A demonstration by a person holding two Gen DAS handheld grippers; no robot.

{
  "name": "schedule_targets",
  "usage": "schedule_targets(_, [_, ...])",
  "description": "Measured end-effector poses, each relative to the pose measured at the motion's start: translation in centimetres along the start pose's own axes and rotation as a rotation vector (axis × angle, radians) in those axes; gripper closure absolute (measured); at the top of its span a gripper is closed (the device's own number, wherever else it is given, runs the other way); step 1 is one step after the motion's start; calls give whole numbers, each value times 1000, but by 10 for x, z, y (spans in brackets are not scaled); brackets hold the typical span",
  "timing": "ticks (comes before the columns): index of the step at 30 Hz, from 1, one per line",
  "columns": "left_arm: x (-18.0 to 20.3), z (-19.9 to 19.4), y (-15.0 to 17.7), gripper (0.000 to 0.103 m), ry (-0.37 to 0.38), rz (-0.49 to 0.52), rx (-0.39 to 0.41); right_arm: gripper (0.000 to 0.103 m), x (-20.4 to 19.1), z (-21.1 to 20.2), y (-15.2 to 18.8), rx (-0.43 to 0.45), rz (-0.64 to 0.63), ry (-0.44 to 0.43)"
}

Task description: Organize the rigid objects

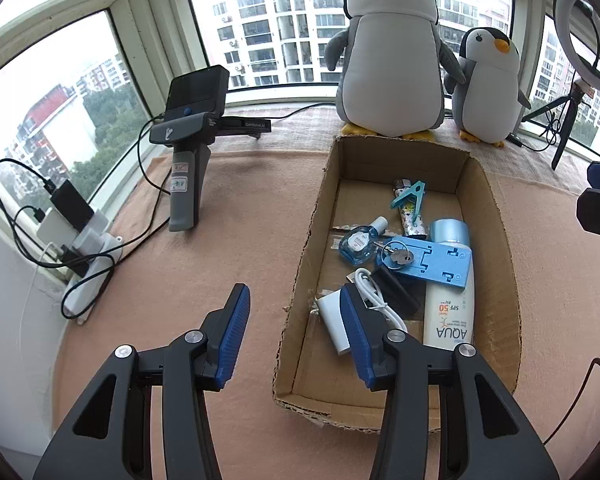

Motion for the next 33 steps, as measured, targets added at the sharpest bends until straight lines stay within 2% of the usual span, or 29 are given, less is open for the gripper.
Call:
schedule_targets(7, [6, -44, -10, 43, 8, 8, 66, 36, 16, -45, 10, 61, 57, 18])
schedule_targets(16, [22, -86, -10, 32, 36, 22, 122, 30, 25, -82, 32, 110, 89, 65])
schedule_targets(23, [35, -100, -3, 32, 76, 24, 122, 24, 33, -94, 54, 139, 137, 126])
schedule_targets(30, [48, -110, 3, 32, 89, 47, 134, 23, 44, -105, 71, 181, 201, 169])
schedule_targets(33, [51, -111, 5, 27, 99, 54, 134, 22, 47, -108, 73, 188, 216, 174])
Point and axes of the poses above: each gripper's, at about its wrist camera, not at the fingertips, and z roughly the way its jaws point, x to its right, y to its underside, the point moved 6 cm from there along z, roughly the way its jaws point, and after that the axes turned 5 degrees about z, right-handed, at the moved point
